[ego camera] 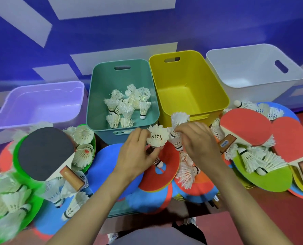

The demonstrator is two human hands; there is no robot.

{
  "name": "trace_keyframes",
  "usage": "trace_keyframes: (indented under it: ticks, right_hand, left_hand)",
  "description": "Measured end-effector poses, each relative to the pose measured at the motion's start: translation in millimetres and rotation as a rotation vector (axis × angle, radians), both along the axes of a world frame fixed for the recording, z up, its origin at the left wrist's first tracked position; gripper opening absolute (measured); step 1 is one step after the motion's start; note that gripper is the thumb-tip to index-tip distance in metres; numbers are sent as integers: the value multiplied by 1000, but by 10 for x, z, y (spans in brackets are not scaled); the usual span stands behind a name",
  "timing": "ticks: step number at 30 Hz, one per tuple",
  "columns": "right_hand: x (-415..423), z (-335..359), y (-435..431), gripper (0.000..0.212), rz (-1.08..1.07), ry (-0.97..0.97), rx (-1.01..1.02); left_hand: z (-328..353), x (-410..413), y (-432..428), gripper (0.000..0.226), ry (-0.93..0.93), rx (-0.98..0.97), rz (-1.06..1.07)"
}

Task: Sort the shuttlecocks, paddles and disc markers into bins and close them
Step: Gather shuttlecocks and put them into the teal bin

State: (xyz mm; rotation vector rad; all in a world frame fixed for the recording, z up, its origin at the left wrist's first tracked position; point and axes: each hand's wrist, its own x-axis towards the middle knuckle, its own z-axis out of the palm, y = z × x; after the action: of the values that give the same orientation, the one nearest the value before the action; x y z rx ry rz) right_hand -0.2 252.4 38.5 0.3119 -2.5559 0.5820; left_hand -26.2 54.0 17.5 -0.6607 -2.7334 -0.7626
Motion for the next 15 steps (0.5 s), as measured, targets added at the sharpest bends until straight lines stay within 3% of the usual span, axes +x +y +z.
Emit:
trace_keyframes:
  ticks: [5, 11, 15]
  right_hand:
    - [-210, 222, -185, 18, 54, 78, -71]
    - [-485, 470, -436, 13, 107, 85, -148]
    - [-722, 537, -580, 14, 138, 73, -163]
  left_hand:
    - [319, -56, -170, 34, 119, 139, 49]
    - [549, -224, -415, 33, 94, 343, 119]
    - [576, -437, -569, 35, -2, 324, 196]
